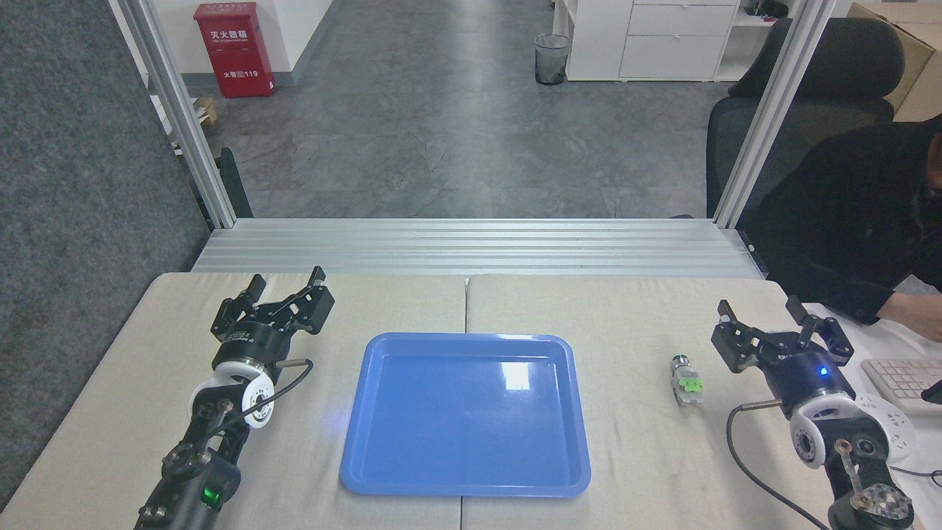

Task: Pick up switch part and place in tray
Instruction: 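Lower the right gripper onto the switch part and close it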

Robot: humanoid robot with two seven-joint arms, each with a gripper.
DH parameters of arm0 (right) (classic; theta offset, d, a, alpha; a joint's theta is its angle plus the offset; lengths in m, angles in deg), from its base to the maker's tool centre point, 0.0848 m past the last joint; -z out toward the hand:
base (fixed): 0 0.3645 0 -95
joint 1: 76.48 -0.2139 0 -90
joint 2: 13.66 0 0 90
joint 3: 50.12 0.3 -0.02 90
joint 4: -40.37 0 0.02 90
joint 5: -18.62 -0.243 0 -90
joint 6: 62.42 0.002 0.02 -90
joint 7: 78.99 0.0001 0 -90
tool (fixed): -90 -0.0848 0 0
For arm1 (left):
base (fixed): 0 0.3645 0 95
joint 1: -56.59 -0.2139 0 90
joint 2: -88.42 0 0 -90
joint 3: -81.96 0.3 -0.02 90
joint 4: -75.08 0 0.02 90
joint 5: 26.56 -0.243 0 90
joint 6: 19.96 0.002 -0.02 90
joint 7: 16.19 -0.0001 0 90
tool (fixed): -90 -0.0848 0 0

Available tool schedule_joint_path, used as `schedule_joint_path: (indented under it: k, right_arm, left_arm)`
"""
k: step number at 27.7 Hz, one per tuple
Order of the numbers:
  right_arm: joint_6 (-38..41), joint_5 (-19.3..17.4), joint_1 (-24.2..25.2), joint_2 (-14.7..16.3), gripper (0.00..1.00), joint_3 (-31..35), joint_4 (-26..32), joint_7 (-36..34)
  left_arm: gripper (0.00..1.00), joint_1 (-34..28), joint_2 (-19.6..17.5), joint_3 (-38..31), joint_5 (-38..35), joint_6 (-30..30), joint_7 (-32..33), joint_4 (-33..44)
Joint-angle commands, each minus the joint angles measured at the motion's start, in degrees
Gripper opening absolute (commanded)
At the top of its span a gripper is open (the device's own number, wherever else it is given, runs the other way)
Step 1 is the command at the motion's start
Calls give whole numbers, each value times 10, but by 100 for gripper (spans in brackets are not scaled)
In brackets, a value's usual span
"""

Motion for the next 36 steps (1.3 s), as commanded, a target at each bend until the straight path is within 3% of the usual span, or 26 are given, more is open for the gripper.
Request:
schedule_joint_path:
  k: [1, 5, 11, 16, 28, 33, 35, 36]
  right_arm:
    - [2, 0, 3, 2, 98, -32, -3, -1]
    - [1, -4, 16, -17, 98, -36, -10, -1]
    - [-5, -5, 31, -62, 98, -36, -87, -1]
    - [-4, -7, 10, -73, 95, -39, -176, -2]
    - [-38, -7, -14, -81, 92, -97, -251, -4]
    - [-53, -9, -19, -80, 86, -98, -265, -4]
    - [-52, -13, -19, -80, 78, -97, -265, -4]
    - [-51, -18, -20, -80, 70, -98, -264, -4]
  left_arm:
    - [100, 0, 0, 0, 0, 0, 0, 0]
    - [100, 0, 0, 0, 0, 0, 0, 0]
    - [100, 0, 0, 0, 0, 0, 0, 0]
    - [100, 0, 0, 0, 0, 0, 0, 0]
    - [100, 0, 0, 1, 0, 0, 0, 0]
    - [100, 0, 0, 0, 0, 0, 0, 0]
    - [100, 0, 0, 0, 0, 0, 0, 0]
    - [100, 0, 0, 1, 0, 0, 0, 0]
